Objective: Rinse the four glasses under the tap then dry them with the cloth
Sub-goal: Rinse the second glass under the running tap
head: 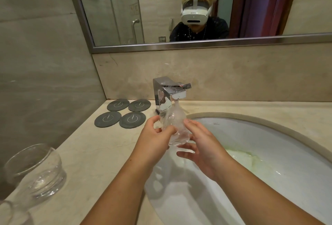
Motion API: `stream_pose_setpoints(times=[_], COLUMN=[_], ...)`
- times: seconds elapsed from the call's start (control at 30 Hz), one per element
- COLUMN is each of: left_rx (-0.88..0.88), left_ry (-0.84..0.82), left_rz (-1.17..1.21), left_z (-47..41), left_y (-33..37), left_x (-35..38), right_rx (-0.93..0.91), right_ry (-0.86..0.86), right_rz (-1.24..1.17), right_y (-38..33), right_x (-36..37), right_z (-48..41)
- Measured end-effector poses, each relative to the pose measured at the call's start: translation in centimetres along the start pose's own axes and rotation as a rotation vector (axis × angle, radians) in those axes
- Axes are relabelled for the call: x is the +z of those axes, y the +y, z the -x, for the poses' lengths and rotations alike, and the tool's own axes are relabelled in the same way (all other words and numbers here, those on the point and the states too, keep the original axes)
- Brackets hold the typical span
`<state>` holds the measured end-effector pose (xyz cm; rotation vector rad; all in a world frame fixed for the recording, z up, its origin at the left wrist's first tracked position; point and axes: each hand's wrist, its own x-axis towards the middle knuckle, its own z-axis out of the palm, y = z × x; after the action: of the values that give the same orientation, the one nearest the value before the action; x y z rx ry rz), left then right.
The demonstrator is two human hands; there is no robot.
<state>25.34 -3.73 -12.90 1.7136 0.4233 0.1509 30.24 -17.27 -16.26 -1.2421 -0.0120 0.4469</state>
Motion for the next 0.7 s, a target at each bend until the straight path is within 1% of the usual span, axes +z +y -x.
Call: stream_pose_setpoints(times=[0.13, 0.2, 0.4, 0.53, 0.6, 0.7], left_rx=[-0.002, -0.005, 0.032, 0.124, 0.153, 0.166], left_ry=[-0.005, 0.009, -0.043, -0.089, -0.075, -0.044], left_rz=[0.037, 0.033, 0.031, -0.111, -0.150, -0.203], left_z=[-0.10, -0.28, -0.72, -0.51, -0.39, 0.01], left_y=[-0.02, -0.28, -0.60, -0.75, -0.74, -0.71], left_x=[0.09, 0.04, 0.33, 0.03, -0.01, 0.29], right_rx=[0.120, 0.148, 0.058, 0.011, -0.014, -0.041], right_ry=[-0.055, -0.098, -0.114, -0.062, -0.035, -0.037], right_rz=[0.001, -0.025, -0.051, -0.062, -0.058, -0.024], right_y=[-0.23, -0.28, -0.02, -0.01, 0.00, 0.07], right_x=[0.19, 0.31, 0.56, 0.53, 0.28, 0.04], right_z=[0.36, 0.55, 0.34, 0.08, -0.05, -0.08])
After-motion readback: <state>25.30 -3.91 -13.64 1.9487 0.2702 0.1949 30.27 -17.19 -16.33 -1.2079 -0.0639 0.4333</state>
